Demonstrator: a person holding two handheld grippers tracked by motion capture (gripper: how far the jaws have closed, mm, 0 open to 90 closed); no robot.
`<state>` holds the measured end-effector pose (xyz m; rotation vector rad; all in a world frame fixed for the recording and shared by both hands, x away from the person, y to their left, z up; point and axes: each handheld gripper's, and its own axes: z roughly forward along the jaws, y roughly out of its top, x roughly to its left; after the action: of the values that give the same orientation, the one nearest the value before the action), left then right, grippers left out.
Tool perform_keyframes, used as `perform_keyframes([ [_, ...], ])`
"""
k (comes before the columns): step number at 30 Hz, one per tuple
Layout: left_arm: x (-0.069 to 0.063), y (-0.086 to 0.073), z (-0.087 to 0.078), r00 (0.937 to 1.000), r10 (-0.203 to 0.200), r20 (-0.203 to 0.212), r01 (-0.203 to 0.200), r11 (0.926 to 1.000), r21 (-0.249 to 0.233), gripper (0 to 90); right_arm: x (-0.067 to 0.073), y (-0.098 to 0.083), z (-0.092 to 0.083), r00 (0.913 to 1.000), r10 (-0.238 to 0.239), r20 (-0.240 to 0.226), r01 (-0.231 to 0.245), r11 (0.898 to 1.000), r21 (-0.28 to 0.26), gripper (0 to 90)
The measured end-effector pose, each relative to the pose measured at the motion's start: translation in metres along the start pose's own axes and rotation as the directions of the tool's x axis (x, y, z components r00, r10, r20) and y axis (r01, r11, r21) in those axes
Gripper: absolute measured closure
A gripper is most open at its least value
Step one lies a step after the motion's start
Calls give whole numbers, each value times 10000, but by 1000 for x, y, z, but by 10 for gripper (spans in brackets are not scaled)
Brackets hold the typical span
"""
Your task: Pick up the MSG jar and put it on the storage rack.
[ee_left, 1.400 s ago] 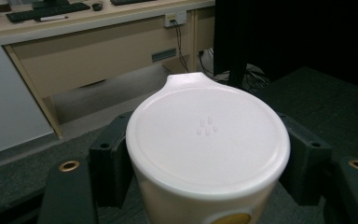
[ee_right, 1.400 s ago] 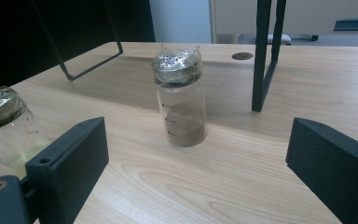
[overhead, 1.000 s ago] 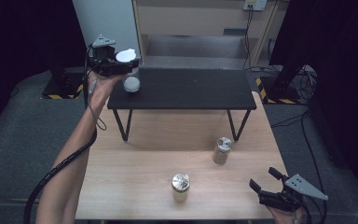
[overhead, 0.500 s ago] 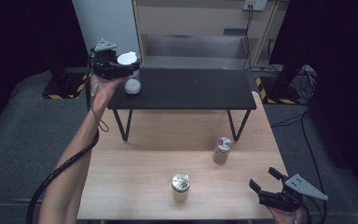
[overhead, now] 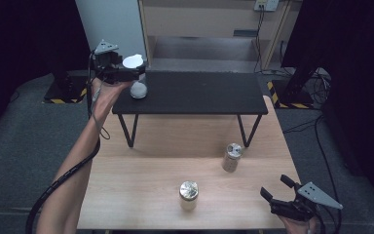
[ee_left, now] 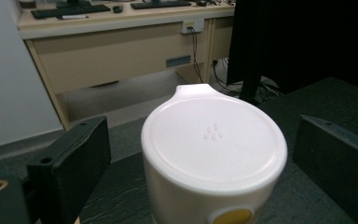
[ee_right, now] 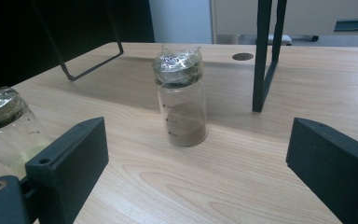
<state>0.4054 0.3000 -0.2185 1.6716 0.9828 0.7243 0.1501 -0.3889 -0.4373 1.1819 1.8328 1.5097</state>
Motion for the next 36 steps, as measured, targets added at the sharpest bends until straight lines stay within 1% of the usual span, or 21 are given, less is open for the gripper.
perform_keyframes([
  [4, 1, -2, -11, 9999, 100, 138, -98, 9999, -134, 20, 0, 0, 0, 10000, -15, 2, 15, 10000, -4, 61],
  [9, 5, -8, -28, 9978, -13, 663, 48, 9985, -539, 19, 0, 0, 0, 10000, -66, -18, 66, 10000, 2, 60],
  [13, 4, -9, -41, 9966, 146, 811, -89, 9975, -704, 19, 1, 0, 0, 10000, -60, -15, 60, 10000, 2, 60],
  [15, 5, -9, -47, 9952, 114, 975, -36, 9968, -800, 19, 1, 0, 0, 10000, -73, -21, 73, 10000, 5, 60],
  [18, 3, -11, -58, 9921, 316, 1217, -200, 9952, -957, 20, 1, 1, 0, 10000, -86, -23, 87, 10000, 21, 60],
  [20, 0, -13, -64, 9912, 452, 1248, -314, 9934, -1105, 21, 1, 1, 1, 10000, -91, -25, 92, 10000, 26, 60],
  [21, -1, -14, -68, 9899, 481, 1332, -324, 9925, -1179, 22, 1, 1, 1, 10000, -93, -27, 94, 10000, 30, 60],
  [25, -3, -18, -79, 9824, 611, 1764, -363, 9895, -1402, 23, 1, 1, 1, 9999, -101, -32, 101, 9999, 46, 60],
  [26, -3, -19, -81, 9808, 689, 1823, -427, 9887, -1436, 23, 1, 1, 1, 9999, -100, -36, 100, 9999, 45, 60],
  [28, -4, -23, -86, 9760, 765, 2039, -447, 9867, -1561, 24, 1, 1, 1, 9999, -98, -35, 98, 9999, 47, 60],
  [30, -4, -28, -91, 9692, 967, 2263, -594, 9843, -1662, 25, 1, 1, 1, 10000, -79, -38, 80, 10000, 55, 60],
  [32, -7, -32, -95, 9660, 1185, 2297, -786, 9813, -1756, 25, 1, 1, 1, 9999, -108, -36, 108, 9999, 43, 60],
  [36, -7, -45, -101, 9512, 1603, 2635, -1093, 9741, -1979, 29, 2, 1, 1, 9999, -116, -30, 116, 9999, 54, 60],
])
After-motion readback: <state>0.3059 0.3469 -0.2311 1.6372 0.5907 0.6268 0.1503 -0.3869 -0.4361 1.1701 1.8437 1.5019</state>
